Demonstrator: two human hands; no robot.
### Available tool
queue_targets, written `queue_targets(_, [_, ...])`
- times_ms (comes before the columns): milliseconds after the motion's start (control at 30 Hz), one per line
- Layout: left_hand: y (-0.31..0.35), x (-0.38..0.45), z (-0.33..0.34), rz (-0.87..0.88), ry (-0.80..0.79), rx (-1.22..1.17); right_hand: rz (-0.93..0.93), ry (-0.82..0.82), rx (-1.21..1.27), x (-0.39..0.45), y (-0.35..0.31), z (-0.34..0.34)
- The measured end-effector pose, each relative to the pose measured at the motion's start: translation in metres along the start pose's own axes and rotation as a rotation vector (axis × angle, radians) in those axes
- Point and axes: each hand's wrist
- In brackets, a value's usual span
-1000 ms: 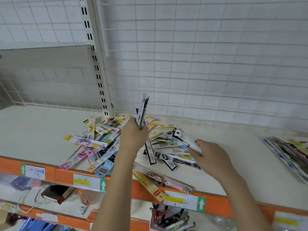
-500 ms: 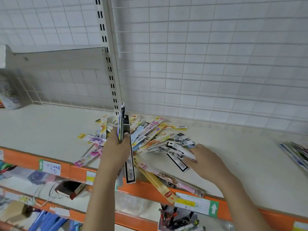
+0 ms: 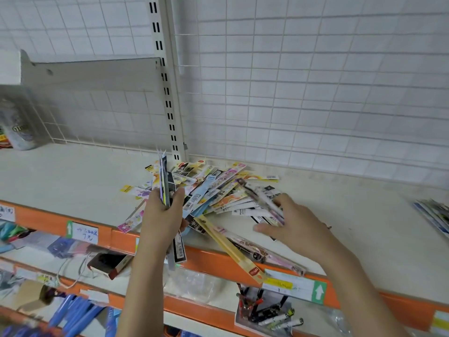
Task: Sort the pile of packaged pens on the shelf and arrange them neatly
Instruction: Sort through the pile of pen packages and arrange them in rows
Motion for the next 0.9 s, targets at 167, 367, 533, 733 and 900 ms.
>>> queue_targets(167, [-0.005,-0.002,-0.009,-0.015,0.02,0.04,-0.016,-0.239,-0.154,0.007,-0.011,0.019])
queue_targets(367, [-0.008,-0.002,-0.018,0.005,0.033,0.002,0.029,-0.214,-0.068,0.014,-0.007,0.021])
queue_targets(533, [-0.01,-0.003,-0.021,0.017,0.017,-0.004,0.04,-0.185,-0.033,0.017,-0.004,0.025])
queue_targets(733, [-0.014,-0.005,-0.029,0.035,0.022,0.03,0.08,-0.074,-0.042,0.021,0.001,0.027])
queue_targets(900, [-0.017,-0.007,-0.031,0.019,0.023,0.013,0.129,-0.032,-0.033,0.023,0.009,0.025])
Point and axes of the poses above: each hand's wrist, its own x-axis towards the middle knuckle, its own z-axis out of the palm, y = z × x, and after that the axes turned 10 degrees about -y, right-handed
